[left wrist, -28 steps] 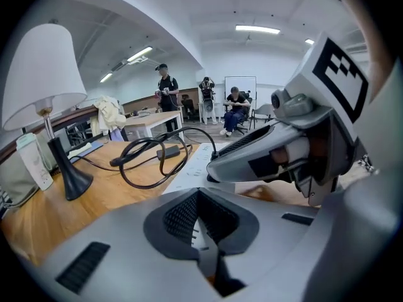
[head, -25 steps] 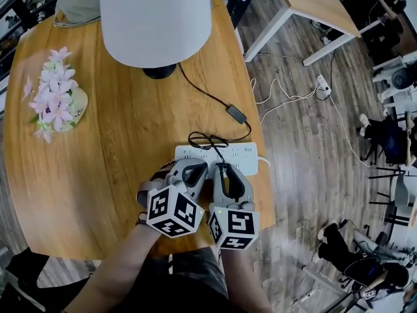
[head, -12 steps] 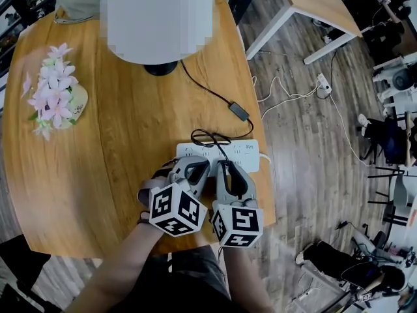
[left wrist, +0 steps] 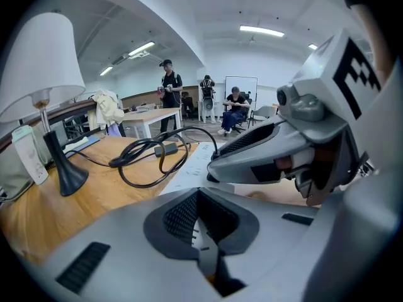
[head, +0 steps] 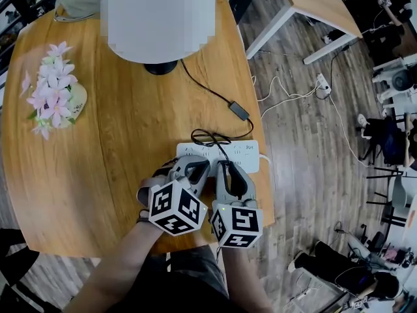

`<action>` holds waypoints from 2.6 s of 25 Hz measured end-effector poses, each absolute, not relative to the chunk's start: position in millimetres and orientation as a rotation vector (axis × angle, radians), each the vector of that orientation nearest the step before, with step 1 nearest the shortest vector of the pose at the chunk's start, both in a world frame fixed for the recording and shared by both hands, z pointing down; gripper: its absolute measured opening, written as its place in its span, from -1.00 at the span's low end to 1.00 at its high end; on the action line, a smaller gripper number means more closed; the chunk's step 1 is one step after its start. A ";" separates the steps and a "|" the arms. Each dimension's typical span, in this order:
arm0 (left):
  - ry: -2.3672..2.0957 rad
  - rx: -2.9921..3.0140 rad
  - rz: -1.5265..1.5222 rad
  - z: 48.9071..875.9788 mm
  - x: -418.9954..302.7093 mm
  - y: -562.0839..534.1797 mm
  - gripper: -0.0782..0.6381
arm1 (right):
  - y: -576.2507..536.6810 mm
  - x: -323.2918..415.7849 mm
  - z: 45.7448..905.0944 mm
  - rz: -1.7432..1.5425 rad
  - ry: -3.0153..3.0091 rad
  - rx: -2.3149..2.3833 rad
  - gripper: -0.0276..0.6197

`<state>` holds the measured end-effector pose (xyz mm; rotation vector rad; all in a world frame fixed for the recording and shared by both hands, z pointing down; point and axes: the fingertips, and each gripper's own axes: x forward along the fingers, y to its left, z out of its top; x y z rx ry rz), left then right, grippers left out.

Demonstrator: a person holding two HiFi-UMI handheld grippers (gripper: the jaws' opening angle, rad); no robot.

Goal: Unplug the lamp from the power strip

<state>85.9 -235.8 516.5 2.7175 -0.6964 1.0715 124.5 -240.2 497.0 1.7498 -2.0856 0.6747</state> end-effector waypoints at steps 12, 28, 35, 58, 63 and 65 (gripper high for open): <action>-0.693 2.707 1.058 515.8 85.6 -236.1 -0.79 | -237.9 119.9 492.8 0.552 -2.059 1.684 -0.66; -0.668 2.672 1.036 515.7 87.2 -236.9 -0.79 | -253.7 126.8 454.0 0.601 -2.231 1.703 -0.65; -0.758 2.683 0.914 503.2 80.2 -243.9 -0.79 | -248.1 125.8 460.5 0.633 -2.230 1.672 -0.65; -1.175 2.545 0.563 457.9 -31.5 -267.9 -0.79 | -306.5 56.8 481.4 0.569 -2.197 1.478 -0.63; -1.222 2.520 0.554 455.7 -43.7 -264.6 -0.79 | -315.4 39.0 471.6 0.525 -2.254 1.446 -0.61; -1.235 2.518 0.550 454.5 -46.9 -263.2 -0.79 | -315.5 33.8 469.0 0.516 -2.273 1.438 -0.61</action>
